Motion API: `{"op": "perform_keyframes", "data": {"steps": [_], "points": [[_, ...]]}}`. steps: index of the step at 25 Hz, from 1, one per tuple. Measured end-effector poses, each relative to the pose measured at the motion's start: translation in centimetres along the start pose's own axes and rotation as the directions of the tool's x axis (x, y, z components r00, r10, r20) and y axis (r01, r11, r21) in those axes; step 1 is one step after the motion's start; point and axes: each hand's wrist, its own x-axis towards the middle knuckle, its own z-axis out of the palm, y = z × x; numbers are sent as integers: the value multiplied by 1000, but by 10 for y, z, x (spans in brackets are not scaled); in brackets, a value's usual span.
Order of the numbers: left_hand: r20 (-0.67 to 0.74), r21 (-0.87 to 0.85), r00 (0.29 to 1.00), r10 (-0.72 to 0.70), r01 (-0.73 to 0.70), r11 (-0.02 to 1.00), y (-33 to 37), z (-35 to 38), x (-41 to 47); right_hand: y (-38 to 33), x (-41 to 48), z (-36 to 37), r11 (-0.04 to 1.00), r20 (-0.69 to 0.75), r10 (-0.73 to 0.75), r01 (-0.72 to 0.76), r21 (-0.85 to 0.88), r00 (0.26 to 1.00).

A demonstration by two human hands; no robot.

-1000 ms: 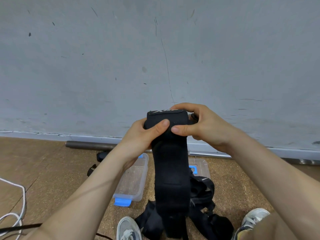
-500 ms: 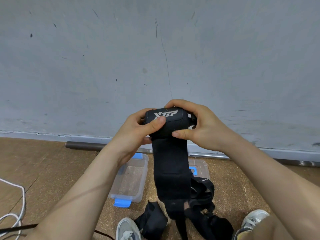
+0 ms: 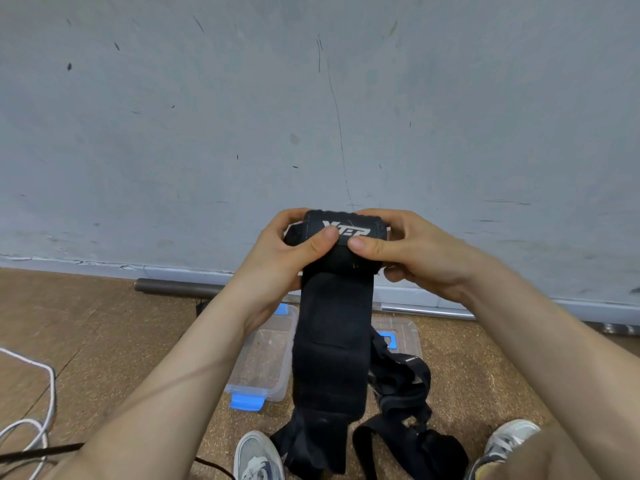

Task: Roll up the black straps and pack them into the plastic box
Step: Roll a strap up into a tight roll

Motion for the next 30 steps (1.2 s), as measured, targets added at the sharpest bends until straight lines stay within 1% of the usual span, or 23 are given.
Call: {"op": "perform_keyframes", "data": {"steps": [2, 4, 5, 7, 8, 9, 10, 12, 14, 16, 19, 22, 23, 24, 25, 26, 27, 28, 29, 30], "points": [[48, -25, 997, -61, 63, 998, 2, 0, -1, 1, -1, 3, 999, -48, -18, 20, 43, 999], [57, -37, 997, -47, 49, 998, 3, -1, -1, 1, -3, 9, 996, -84, -70, 74, 47, 994], [43, -41, 999, -23, 25, 999, 2, -1, -1, 1, -3, 11, 994, -104, -114, 113, -16, 988], [7, -59, 1000, 25, -24, 998, -3, 2, -1, 5, -1, 11, 959, -129, -210, 179, -218, 969], [-8, -74, 999, 39, -39, 997, -4, 4, -1, 7, 0, 12, 940, -135, -240, 195, -279, 961], [-19, -86, 999, 49, -50, 995, -5, 5, -2, 8, 0, 12, 932, -144, -259, 208, -296, 955], [-21, -95, 998, 59, -61, 994, -4, 5, -2, 8, 1, 12, 938, -152, -260, 212, -276, 954], [-10, -97, 997, 71, -72, 993, 1, 2, -3, 6, 0, 10, 975, -131, -192, 174, -137, 973], [-2, -62, 997, 81, -81, 995, 4, 0, -4, 0, -3, 6, 997, -40, -59, 61, 50, 997], [5, -15, 995, 98, -98, 995, 3, -1, -4, 2, -1, 4, 980, 29, -5, -1, 200, 1000], [50, 31, 991, 122, -123, 992, 3, -4, -4, 7, 5, 5, 957, -1, -39, 38, 289, 999], [191, 60, 974, 124, -137, 989, 17, -18, -7, 6, 6, -3, 931, -43, -63, 74, 358, 997], [235, 80, 961, 143, -166, 983, 21, -24, -9, 6, 6, -8, 922, -61, -59, 78, 380, 996], [266, 150, 946, 184, -229, 962, 24, -30, -12, 5, 5, -12, 915, -80, -54, 81, 396, 995], [283, 316, 925, 253, -340, 886, 25, -32, -14, 4, 4, -15, 908, -92, -53, 87, 410, 994], [288, 550, 901, 325, -434, 713, 24, -33, -15, 3, 3, -17, 899, -96, -57, 93, 427, 994], [311, 743, 861, 403, -485, 462, 19, -30, -14, 2, 2, -17, 889, -91, -63, 98, 447, 994], [355, 834, 800, 483, -504, 223, 13, -26, -11, 1, 1, -17, 884, -81, -68, 98, 457, 994], [390, 857, 736, 554, -510, 75, 7, -19, -9, 0, 0, -16, 889, -73, -69, 94, 449, 995], [407, 852, 683, 606, -524, 19, 3, -13, -9, 1, 0, -14, 902, -67, -65, 87, 422, 996]]}}
